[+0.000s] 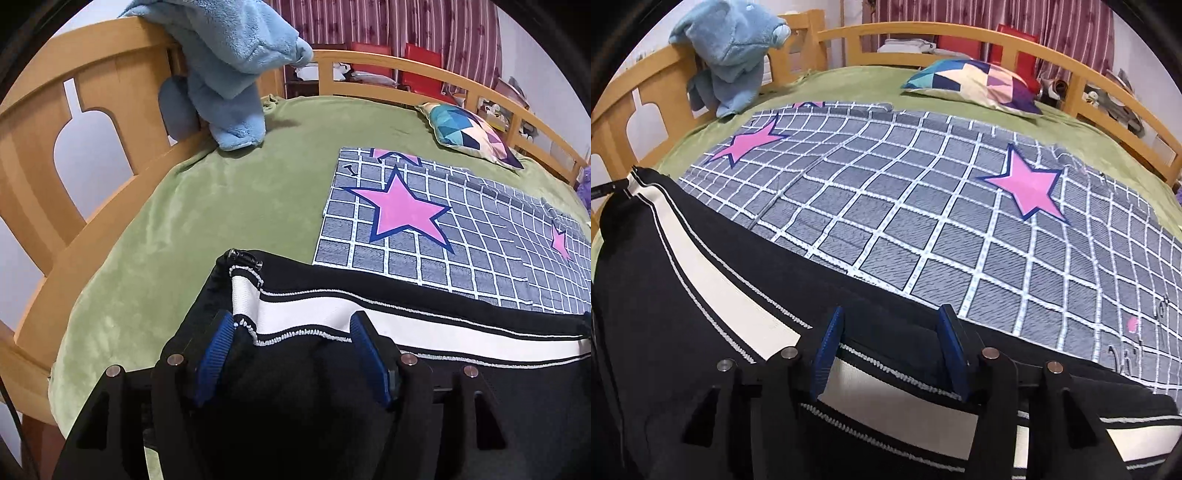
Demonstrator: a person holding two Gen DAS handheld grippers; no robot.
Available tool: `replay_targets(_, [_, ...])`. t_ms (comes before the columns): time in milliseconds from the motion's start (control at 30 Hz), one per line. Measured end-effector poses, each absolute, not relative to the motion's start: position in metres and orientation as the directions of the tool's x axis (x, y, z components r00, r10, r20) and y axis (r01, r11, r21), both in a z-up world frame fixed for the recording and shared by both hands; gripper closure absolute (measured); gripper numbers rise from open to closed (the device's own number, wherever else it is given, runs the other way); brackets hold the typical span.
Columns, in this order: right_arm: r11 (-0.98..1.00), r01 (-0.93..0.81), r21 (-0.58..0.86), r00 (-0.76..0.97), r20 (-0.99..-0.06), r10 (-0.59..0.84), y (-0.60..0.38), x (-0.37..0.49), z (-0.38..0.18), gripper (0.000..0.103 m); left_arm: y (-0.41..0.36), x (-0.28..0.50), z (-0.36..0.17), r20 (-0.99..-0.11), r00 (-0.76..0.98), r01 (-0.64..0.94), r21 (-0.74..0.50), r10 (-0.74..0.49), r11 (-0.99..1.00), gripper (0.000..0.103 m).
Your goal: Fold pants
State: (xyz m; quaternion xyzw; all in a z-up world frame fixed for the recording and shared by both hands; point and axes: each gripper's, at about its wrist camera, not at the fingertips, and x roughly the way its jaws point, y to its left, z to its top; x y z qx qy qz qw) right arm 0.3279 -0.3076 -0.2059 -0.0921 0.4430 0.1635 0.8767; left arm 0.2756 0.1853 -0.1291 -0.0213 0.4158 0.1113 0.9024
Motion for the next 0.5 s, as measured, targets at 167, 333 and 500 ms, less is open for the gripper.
replay_targets(167, [0.903,-0.429,-0.015,0.478,-0.852,0.212,-0.296,0.329,-0.219,0.094,0.184,0.272,-0.121,-0.756,0.642,-0.192,0.002,0.127,0.981,0.040])
replay_targets(333, [0.897,-0.428,-0.111,0.551,-0.819,0.161,-0.285,0.320,-0.215,0.100,0.174,0.268,-0.118,-0.745,0.654,-0.173,0.023,0.132,0.985,0.040])
replay_targets(500, [0.928,-0.364,-0.073,0.617,-0.766,0.181,-0.293,0.322,-0.194,0.100,0.174,0.267,-0.119,-0.747,0.649,-0.178,0.040,0.148,0.983,0.040])
